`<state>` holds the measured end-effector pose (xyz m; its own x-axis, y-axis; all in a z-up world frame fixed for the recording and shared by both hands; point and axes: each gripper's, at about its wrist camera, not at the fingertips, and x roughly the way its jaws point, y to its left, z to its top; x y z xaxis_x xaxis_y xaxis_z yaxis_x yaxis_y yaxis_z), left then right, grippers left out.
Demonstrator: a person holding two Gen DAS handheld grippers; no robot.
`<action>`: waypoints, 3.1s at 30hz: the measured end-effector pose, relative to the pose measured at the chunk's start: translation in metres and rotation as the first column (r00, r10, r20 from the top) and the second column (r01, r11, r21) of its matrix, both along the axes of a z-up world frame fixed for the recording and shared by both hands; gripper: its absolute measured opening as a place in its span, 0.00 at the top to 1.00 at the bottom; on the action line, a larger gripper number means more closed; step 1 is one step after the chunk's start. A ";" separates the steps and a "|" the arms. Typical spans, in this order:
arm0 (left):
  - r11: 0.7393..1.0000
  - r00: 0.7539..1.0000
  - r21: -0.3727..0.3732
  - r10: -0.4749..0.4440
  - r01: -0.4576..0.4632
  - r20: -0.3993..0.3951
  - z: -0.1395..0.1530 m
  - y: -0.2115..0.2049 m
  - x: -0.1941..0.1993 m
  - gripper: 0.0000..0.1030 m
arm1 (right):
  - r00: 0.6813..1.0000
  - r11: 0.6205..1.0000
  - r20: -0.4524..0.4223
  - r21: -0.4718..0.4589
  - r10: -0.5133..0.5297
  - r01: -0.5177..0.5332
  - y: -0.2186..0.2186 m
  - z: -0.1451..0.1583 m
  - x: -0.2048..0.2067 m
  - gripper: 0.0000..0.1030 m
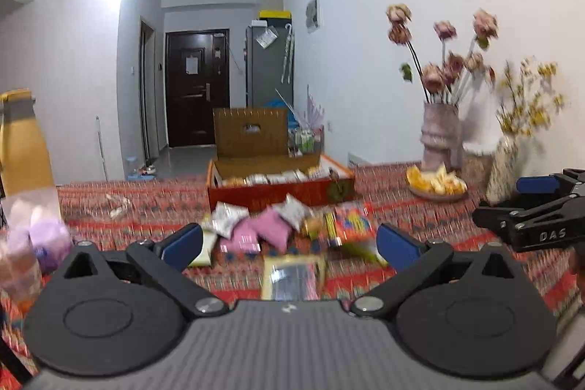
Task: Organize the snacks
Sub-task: 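Move both tools back over the snack pile, then grasp a white packet with the left tool while the right tool grasps a white packet, then carry both white packets over the cardboard box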
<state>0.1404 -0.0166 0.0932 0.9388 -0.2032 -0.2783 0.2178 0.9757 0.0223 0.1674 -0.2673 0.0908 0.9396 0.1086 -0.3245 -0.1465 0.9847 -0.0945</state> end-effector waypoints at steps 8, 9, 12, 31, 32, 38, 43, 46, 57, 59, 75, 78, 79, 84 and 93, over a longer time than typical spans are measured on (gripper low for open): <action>1.000 0.990 0.022 0.017 -0.014 -0.137 -0.061 0.002 -0.017 0.00 | 0.996 0.999 -0.091 0.037 -0.024 0.028 0.010 -0.072 -0.032 0.00; 1.000 0.988 0.020 0.019 -0.016 -0.156 -0.066 0.004 -0.017 0.00 | 0.994 0.998 -0.109 0.048 -0.022 0.027 0.010 -0.079 -0.033 0.00; 1.000 0.981 0.011 0.024 -0.022 -0.195 -0.077 0.009 -0.015 0.00 | 0.988 0.999 -0.151 0.047 -0.015 0.023 0.013 -0.096 -0.036 0.00; 0.999 0.962 -0.005 0.050 -0.053 -0.269 -0.084 0.023 0.061 0.00 | 0.965 0.998 -0.261 0.059 0.003 0.013 0.028 -0.108 0.033 0.00; 0.998 0.962 -0.006 0.051 -0.055 -0.269 -0.084 0.024 0.067 0.00 | 0.965 0.998 -0.264 0.061 0.003 0.014 0.028 -0.107 0.040 0.00; 0.999 0.963 0.001 0.052 -0.054 -0.266 -0.077 0.031 0.104 0.00 | 0.962 0.998 -0.272 0.065 0.001 0.018 0.031 -0.104 0.077 0.00; 0.998 0.961 0.009 0.059 -0.059 -0.269 -0.070 0.039 0.149 0.00 | 0.963 0.998 -0.269 0.062 -0.001 0.019 0.035 -0.097 0.112 0.00; 0.999 0.965 0.014 0.033 -0.030 -0.260 -0.066 0.040 0.181 0.00 | 0.968 0.998 -0.251 0.058 0.007 0.007 0.040 -0.088 0.132 0.00; 0.999 0.955 0.029 -0.016 0.025 -0.298 -0.075 0.060 0.312 0.20 | 0.966 0.972 -0.204 0.205 0.161 -0.119 0.064 -0.039 0.237 0.08; 1.000 0.950 0.005 -0.026 0.029 -0.311 -0.083 0.067 0.336 0.26 | 0.946 0.946 -0.249 0.294 0.210 -0.132 0.067 -0.042 0.266 0.20; 0.997 0.941 -0.037 -0.079 0.071 -0.330 -0.082 0.073 0.345 0.61 | 0.913 0.930 -0.389 0.367 0.121 0.033 0.101 -0.089 0.350 0.75; 0.995 0.965 -0.073 -0.090 0.074 -0.245 -0.054 0.078 0.313 0.61 | 0.933 0.931 -0.336 0.366 0.127 0.005 0.093 -0.076 0.333 0.76; 0.993 0.970 -0.091 -0.095 0.076 -0.226 -0.044 0.079 0.301 0.61 | 0.944 0.939 -0.305 0.344 0.128 -0.016 0.091 -0.069 0.322 0.77; 0.993 0.979 -0.091 -0.084 0.069 -0.184 -0.012 0.069 0.238 0.61 | 0.968 0.962 -0.204 0.257 0.145 -0.090 0.081 -0.039 0.263 0.80; 0.985 0.966 -0.169 -0.080 0.039 -0.246 -0.028 0.043 0.126 0.61 | 0.972 0.961 -0.148 0.235 0.181 -0.143 0.049 -0.024 0.131 0.85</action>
<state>0.2668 0.0262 0.0654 0.8275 -0.3181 -0.4626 0.2539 0.9469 -0.1971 0.2980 -0.2180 0.0670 0.8382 0.3417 -0.4251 -0.3010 0.9398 0.1618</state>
